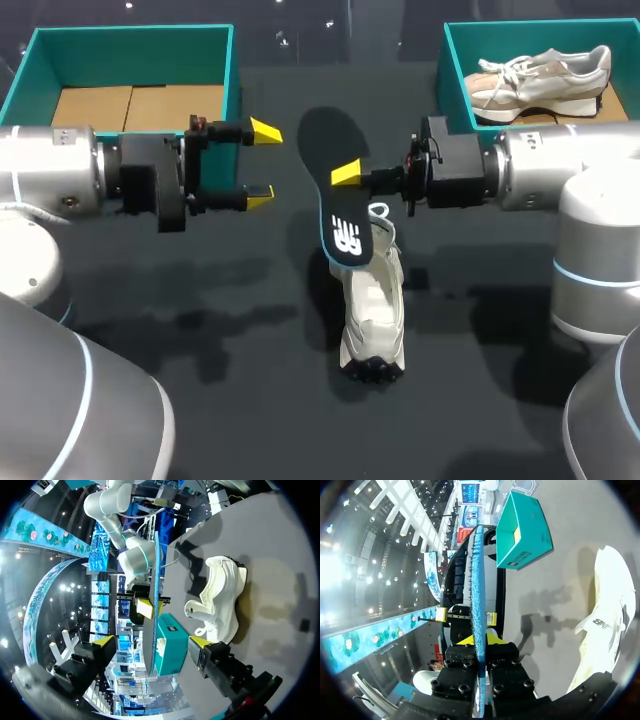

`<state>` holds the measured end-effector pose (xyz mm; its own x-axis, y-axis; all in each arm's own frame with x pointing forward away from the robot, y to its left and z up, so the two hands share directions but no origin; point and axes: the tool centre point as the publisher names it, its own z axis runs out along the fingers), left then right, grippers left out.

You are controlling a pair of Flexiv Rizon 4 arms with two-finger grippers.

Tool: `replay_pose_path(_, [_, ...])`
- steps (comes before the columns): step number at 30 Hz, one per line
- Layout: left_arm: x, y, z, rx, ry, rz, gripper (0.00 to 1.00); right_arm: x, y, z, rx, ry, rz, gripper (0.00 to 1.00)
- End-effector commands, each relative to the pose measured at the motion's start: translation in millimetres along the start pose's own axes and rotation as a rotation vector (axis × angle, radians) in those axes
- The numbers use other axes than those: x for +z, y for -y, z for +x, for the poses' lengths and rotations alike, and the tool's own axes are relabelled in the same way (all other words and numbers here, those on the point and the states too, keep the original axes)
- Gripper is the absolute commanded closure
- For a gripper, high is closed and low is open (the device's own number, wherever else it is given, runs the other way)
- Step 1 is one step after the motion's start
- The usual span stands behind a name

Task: Take the shoe out of the shoebox, open the shoe tongue, remove and reinsert the insole, then place the shoe into the shoebox

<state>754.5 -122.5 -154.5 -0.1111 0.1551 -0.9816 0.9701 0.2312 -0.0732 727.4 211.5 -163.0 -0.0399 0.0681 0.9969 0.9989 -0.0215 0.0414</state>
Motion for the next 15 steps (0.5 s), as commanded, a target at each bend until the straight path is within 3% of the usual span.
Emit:
replay_pose_path(1, [12.7,2.7,4.2,-0.002,0.044,-0.016,0.13,9.5,-1.2,-3.2,0.007,-0.006,0.007,1.0])
replay_pose_path(3, [16.1,3.5,5.0,-0.003,0.055,-0.018,0.15,12.0,-0.1,-3.5,0.008,-0.009,0.014,1.0])
replay_pose_path(6, [20.2,4.5,5.5,-0.015,0.077,-0.022,0.36,15.3,1.6,-2.9,0.008,-0.013,0.023,1.0])
replay_pose_path(15, [29.8,6.0,6.4,-0.017,0.113,-0.02,0.49,22.4,6.6,1.1,-0.007,-0.027,0.049,1.0])
